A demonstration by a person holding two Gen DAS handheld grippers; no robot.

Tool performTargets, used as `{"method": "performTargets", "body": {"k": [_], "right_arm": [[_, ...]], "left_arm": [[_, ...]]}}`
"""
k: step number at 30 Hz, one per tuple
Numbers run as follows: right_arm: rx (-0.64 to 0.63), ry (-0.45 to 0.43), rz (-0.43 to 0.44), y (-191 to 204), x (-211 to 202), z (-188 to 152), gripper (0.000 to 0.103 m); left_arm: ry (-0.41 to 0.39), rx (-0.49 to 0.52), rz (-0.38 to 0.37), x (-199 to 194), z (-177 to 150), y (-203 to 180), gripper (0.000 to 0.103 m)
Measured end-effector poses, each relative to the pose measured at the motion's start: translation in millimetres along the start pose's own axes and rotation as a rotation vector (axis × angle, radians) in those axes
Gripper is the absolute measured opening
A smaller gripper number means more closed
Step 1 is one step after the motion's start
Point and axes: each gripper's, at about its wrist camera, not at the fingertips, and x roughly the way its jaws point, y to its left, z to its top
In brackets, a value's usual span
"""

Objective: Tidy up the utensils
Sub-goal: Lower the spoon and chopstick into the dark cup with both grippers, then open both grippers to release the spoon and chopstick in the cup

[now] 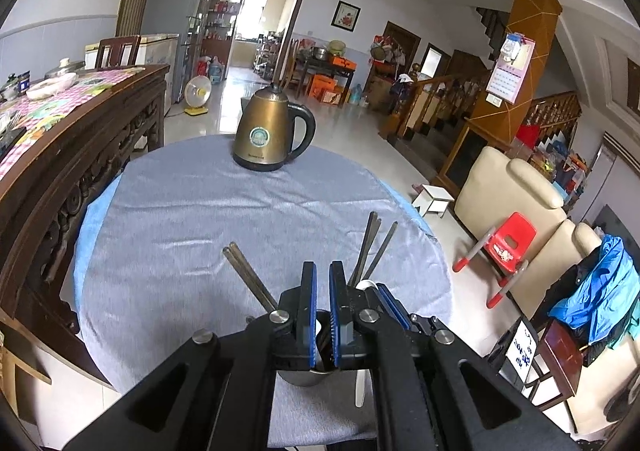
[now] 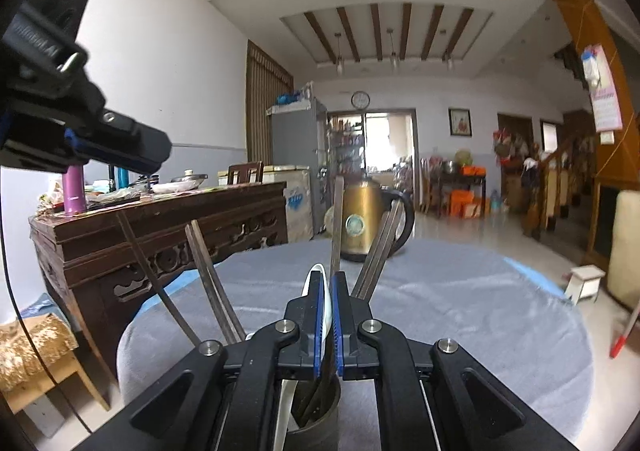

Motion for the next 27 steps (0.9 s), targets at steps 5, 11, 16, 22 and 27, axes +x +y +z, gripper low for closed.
{"method": "performTargets", "body": {"k": [5,11,16,22,27], "right_arm": [[0.007,0.018,0.002,-4,4,-4,0.005],[0.061,-0.004,-0.004,-15,2,2,0.005],[0.118,-0.13,-0.036,-20,-12,18,0.005],[0.147,-0.258,-0.13,-14,-16,24,0.005],[0.06,-0.361,-0.223,4,-10,16,0.005]], "left_arm": [[0.009,-0.011,-0.001,2,-1,3,0.005],[0.016,-0.02,-0.006,4,-3,7,0.005],[0.018,-0.032,-0.009,6,-5,13,0.005],[0.029,-0.05,-0.012,11,-8,20,0.005],[0.036,-0.064,-0.015,15,-12,26,0.005]]}}
